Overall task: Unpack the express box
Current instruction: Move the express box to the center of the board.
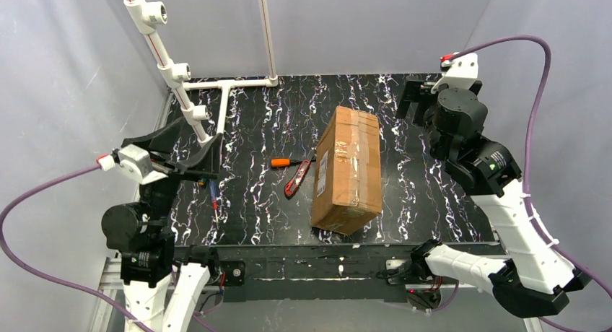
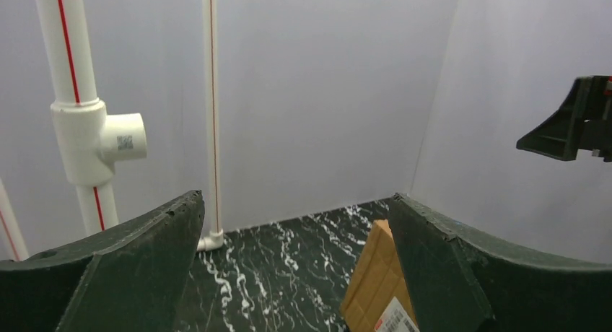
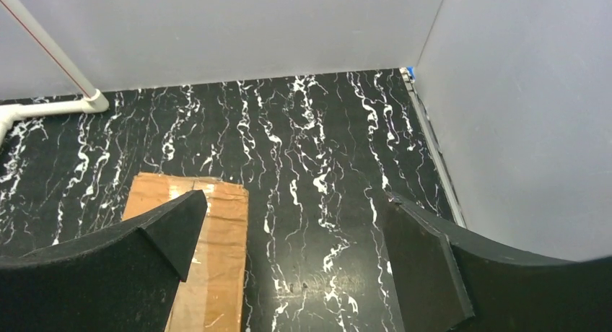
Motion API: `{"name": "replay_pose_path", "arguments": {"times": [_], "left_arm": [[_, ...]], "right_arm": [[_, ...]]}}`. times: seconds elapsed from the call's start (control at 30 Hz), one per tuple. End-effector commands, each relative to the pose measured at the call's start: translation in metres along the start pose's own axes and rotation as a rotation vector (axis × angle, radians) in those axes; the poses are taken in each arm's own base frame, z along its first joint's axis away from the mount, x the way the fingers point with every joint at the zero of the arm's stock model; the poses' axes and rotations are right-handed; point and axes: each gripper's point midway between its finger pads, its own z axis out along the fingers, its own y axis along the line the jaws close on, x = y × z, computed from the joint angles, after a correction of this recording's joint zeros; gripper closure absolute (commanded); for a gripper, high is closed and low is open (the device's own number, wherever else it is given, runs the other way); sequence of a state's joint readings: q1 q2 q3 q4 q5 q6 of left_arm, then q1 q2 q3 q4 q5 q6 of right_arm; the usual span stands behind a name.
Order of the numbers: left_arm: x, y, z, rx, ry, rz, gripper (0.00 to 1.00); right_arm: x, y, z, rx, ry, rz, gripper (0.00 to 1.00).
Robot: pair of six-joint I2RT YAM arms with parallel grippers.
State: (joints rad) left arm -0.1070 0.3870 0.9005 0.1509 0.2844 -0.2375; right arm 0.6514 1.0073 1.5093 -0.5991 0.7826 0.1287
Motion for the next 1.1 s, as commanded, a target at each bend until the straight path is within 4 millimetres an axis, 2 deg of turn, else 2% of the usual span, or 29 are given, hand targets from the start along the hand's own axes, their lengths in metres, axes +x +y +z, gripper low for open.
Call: {"name": "replay_pose_path", "arguments": {"times": [0.0,0.1,0.27,0.33,0.4,0.43,0.57,0.67,0.77,0.87,1.07], "left_arm": [[0.016,0.013,-0.002,-0.09,0.145,-0.04,0.01],[0.022,0.015,-0.002,-0.114,0.184,-0.082,0.01],[0.046,0.036,-0.01,-0.272,0.21,-0.22,0.01],[0.052,0.054,-0.016,-0.421,0.199,-0.337,0.01],[0.073,0.075,-0.034,-0.659,0.237,-0.521,0.01],[0.083,0.079,-0.044,-0.719,0.29,-0.526,0.01],[0.092,0.074,-0.05,-0.684,0.417,-0.438,0.01],[0.102,0.071,-0.052,-0.654,0.471,-0.408,0.01],[0.108,0.071,-0.056,-0.66,0.504,-0.398,0.01],[0.11,0.071,-0.059,-0.658,0.531,-0.378,0.01],[0.119,0.05,-0.064,-0.523,0.632,-0.346,0.01]], "right_arm": [[-0.018,-0.006,-0.017,-0.039,-0.044,0.047,0.0],[-0.01,0.001,-0.018,-0.089,-0.036,0.037,0.0],[0.034,0.021,0.0,-0.111,0.106,-0.029,0.0],[0.047,0.036,0.005,-0.163,0.144,-0.046,0.0],[0.06,0.051,0.008,-0.221,0.185,-0.056,0.0],[0.066,0.058,0.01,-0.244,0.207,-0.057,0.0],[0.093,0.061,0.017,-0.213,0.284,-0.055,0.0],[0.111,0.072,0.02,-0.256,0.337,-0.081,0.0],[0.115,0.083,0.021,-0.311,0.341,-0.084,0.0],[0.117,0.083,0.023,-0.305,0.342,-0.1,0.0],[0.118,0.088,0.026,-0.313,0.37,-0.122,0.0]]}}
